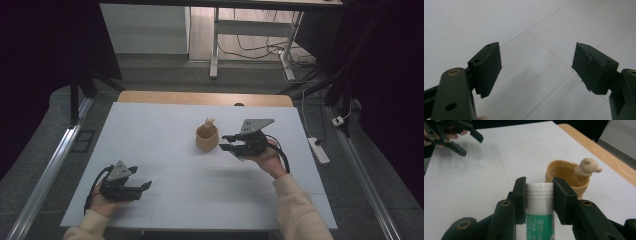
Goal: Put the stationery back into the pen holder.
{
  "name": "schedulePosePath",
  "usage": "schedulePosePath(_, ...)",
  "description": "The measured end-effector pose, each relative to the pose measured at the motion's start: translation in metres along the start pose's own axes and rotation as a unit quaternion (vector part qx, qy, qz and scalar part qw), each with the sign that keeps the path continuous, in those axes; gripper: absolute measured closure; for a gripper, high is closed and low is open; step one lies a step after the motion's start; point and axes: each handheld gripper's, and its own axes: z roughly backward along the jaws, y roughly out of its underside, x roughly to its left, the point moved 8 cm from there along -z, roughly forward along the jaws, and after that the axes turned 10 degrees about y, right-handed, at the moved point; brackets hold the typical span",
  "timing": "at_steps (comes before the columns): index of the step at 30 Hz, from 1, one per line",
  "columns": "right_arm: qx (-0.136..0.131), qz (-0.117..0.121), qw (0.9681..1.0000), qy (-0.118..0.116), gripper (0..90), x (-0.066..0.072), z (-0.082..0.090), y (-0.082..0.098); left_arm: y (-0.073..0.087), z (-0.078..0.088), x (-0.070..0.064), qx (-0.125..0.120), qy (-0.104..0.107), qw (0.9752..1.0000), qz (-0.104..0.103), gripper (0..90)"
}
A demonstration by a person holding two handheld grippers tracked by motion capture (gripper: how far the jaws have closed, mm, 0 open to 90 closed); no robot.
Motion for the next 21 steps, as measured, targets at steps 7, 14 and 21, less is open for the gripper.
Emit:
schedulePosePath(7, -0.017, -0.011, 0.9996, 0.019, 65.5, -0.003, 0.001, -0.007, 0.0, 0.0, 0.0, -0.001, 0.0, 1.0, -0.001, 23.0)
schedulePosePath(14, -0.039, -0.021, 0.9984, 0.035, 65.5, -0.005, 0.003, -0.016, -0.001, 0.0, 0.0, 0.0, -0.001, 1.0, -0.001, 23.0)
schedulePosePath(21, -0.053, -0.027, 0.9968, 0.054, 65.5, -0.009, 0.005, -0.025, -0.001, -0.001, -0.001, 0.0, -0.001, 1.0, -0.002, 22.9)
